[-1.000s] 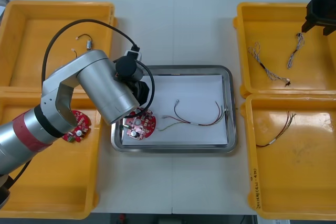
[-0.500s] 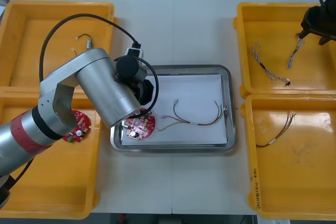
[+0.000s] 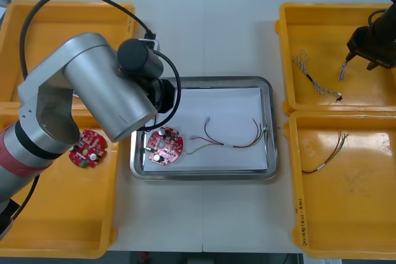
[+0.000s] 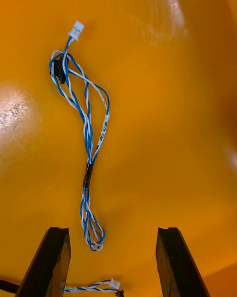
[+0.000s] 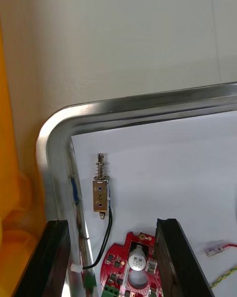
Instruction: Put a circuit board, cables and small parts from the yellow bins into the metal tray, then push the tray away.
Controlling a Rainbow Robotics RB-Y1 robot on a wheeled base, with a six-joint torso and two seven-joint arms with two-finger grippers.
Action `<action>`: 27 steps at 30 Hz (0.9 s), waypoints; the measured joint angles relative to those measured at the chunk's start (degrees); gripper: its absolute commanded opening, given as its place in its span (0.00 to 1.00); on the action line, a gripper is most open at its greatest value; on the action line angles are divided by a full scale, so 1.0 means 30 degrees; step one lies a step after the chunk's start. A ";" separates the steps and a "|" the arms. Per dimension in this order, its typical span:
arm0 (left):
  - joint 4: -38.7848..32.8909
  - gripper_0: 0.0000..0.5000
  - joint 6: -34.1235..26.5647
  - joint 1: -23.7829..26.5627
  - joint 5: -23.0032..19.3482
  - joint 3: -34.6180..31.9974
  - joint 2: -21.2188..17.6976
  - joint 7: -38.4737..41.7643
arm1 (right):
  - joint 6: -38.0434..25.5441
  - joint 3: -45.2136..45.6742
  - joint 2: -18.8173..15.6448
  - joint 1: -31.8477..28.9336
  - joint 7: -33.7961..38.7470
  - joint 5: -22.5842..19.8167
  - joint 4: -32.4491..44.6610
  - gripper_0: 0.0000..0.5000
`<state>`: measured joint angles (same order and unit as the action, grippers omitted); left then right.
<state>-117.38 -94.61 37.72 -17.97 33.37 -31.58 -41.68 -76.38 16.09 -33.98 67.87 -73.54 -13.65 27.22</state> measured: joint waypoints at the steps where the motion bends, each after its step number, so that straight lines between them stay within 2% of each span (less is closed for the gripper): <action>1: -0.0155 1.00 -0.0268 -0.0003 -0.0285 -0.0448 -0.0003 -0.0002 | 0.0110 0.0000 0.0037 0.0002 0.0253 0.0000 -0.0105 1.00; 10: -0.1002 1.00 -0.1714 -0.0009 -0.3246 -0.4796 -0.0426 -0.0895 | 0.0976 0.0000 0.0506 0.0007 0.2017 -0.0009 -0.0238 1.00; 16: -0.0994 1.00 -0.1988 -0.0015 -0.5384 -0.7244 -0.1475 -0.4738 | 0.3199 0.0000 0.0607 0.0044 0.2116 0.0000 -0.1456 1.00; 20: -0.0688 1.00 -0.2325 -0.0022 -0.6820 -0.8624 -0.2235 -0.7022 | 0.3428 0.0000 0.0621 0.0048 0.2116 0.0007 -0.2114 1.00; 27: 0.0914 1.00 -0.2936 -0.0025 -0.7244 -1.0462 -0.2602 -0.7587 | 0.3460 0.0000 0.0700 0.0048 0.2121 0.0008 -0.2163 1.00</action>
<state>-114.64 -103.42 37.65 -39.70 1.99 -39.39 -64.44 -66.00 16.09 -31.88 68.01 -67.18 -13.62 20.73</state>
